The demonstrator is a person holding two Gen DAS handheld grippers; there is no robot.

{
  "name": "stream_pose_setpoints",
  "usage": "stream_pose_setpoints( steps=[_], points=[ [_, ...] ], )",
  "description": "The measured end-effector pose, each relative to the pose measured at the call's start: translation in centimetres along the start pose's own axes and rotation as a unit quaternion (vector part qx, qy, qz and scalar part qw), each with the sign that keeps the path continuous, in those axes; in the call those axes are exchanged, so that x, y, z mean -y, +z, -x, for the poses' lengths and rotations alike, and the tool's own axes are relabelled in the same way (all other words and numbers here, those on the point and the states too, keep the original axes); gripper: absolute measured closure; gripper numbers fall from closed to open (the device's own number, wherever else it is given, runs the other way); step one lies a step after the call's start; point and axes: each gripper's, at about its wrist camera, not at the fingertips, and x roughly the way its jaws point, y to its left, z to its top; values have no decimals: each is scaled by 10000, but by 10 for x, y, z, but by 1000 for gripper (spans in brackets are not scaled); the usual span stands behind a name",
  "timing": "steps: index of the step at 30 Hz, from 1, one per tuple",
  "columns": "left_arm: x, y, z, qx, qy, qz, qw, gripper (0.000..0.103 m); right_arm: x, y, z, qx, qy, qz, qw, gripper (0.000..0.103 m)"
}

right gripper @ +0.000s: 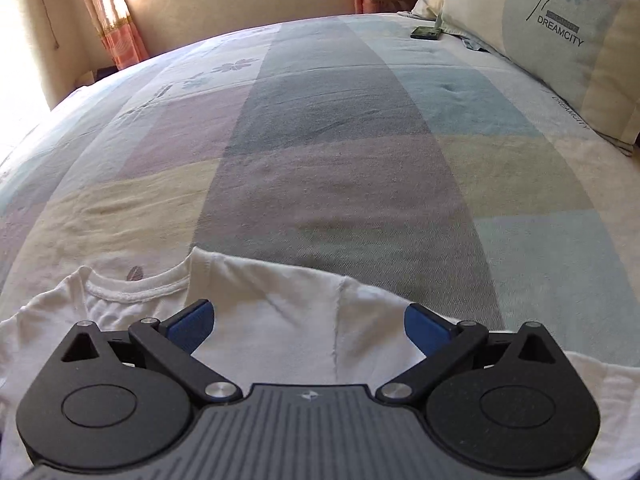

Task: Fold clothes

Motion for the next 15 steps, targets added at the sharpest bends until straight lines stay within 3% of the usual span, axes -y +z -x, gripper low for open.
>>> stream_pose_setpoints(
  steps=[3,7,10,14,15],
  points=[
    [2,-2,2,10,-18,-13,10000,4,-13,-27,16,-313,361,204,9986,0],
    [5,-3,1,-5,51,-88,9999,4,-20,-49,-7,-621,247,197,9976,0],
    [5,-2,0,27,92,-83,9999,4,-28,-47,-18,-84,141,247,9996,0],
    [2,-1,0,117,145,40,9998,4,-39,-42,-27,242,-173,65,9995,0],
    [2,-1,0,146,159,51,9998,4,-40,-46,-19,327,-88,77,9994,0]
  ],
)
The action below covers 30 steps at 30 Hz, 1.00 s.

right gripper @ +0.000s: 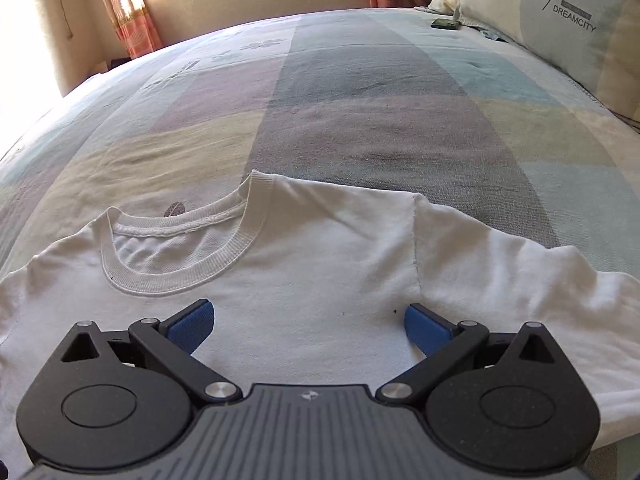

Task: Fold clothes

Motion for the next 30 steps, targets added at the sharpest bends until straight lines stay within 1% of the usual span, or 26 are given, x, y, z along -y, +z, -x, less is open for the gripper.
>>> stream_pose_setpoints(
  steps=[2,4,6,9,11,15,17,20,23,26,30],
  points=[
    [1,-1,0,51,28,7,10000,4,0,-7,19,194,253,30,9995,0],
    [5,-1,-3,65,59,12,10000,4,10,-15,50,509,413,68,9978,0],
    [11,-2,-7,16,46,-36,10000,4,30,-20,80,785,409,-15,9961,0],
    [28,-6,-14,-25,-62,-235,9997,4,79,-29,115,1080,217,-360,9933,0],
    [39,-8,-18,-37,-127,-379,9992,4,120,-36,131,1181,1,-682,9907,0],
    [58,-11,-25,-43,-189,-620,9979,4,202,-40,144,1253,-445,-1409,9810,0],
    [63,-12,-29,-60,-130,-687,9975,4,236,-36,147,1328,-798,-1628,9744,0],
    [69,-12,-33,-61,4,-783,9969,4,281,-27,144,1261,-1278,-1775,9676,0],
    [74,-11,-37,-49,87,-833,9965,4,319,-26,138,1068,-1611,-1909,9624,0],
    [80,-11,-40,-57,92,-892,9960,4,351,-37,130,783,-1706,-2118,9591,0],
    [86,-13,-43,-64,138,-1031,9946,4,370,-66,137,585,-1501,-2366,9581,0]
  ],
)
